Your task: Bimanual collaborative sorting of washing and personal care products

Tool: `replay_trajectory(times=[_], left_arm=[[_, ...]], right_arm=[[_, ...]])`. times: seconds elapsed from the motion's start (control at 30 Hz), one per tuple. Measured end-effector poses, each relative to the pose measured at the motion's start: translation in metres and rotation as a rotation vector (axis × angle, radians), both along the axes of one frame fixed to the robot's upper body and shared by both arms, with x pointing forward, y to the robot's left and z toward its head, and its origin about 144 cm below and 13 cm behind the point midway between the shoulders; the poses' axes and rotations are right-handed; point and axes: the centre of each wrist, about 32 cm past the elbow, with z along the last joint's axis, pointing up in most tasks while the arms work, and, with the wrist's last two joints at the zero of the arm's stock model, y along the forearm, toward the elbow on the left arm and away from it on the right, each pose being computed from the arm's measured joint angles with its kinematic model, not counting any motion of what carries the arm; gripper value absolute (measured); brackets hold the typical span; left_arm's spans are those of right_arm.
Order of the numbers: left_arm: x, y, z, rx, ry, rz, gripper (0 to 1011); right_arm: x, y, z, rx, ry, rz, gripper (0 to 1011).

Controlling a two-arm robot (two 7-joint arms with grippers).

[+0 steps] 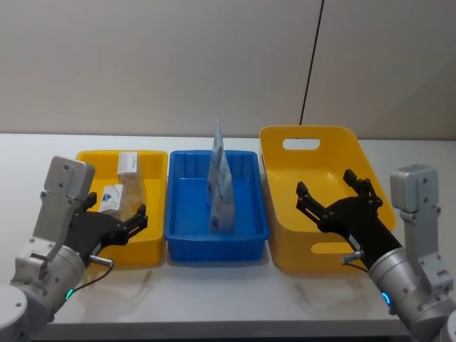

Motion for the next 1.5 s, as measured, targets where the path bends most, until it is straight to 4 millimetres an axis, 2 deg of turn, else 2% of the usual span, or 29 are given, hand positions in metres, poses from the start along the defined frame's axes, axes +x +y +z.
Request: replay_trajectory(times=[0.87, 1.5], left_arm=[[0.02, 0.003, -0.002, 0.035, 0.076, 0.034, 1001], [0.041, 0.002, -0.013, -0.017, 0.119, 0.092, 1001]], right_arm=[[0.0, 0.0, 0.0, 0.0, 0.0, 0.0, 1002], [0.0, 0.0, 0.0, 0.0, 0.0, 0.0, 1002]])
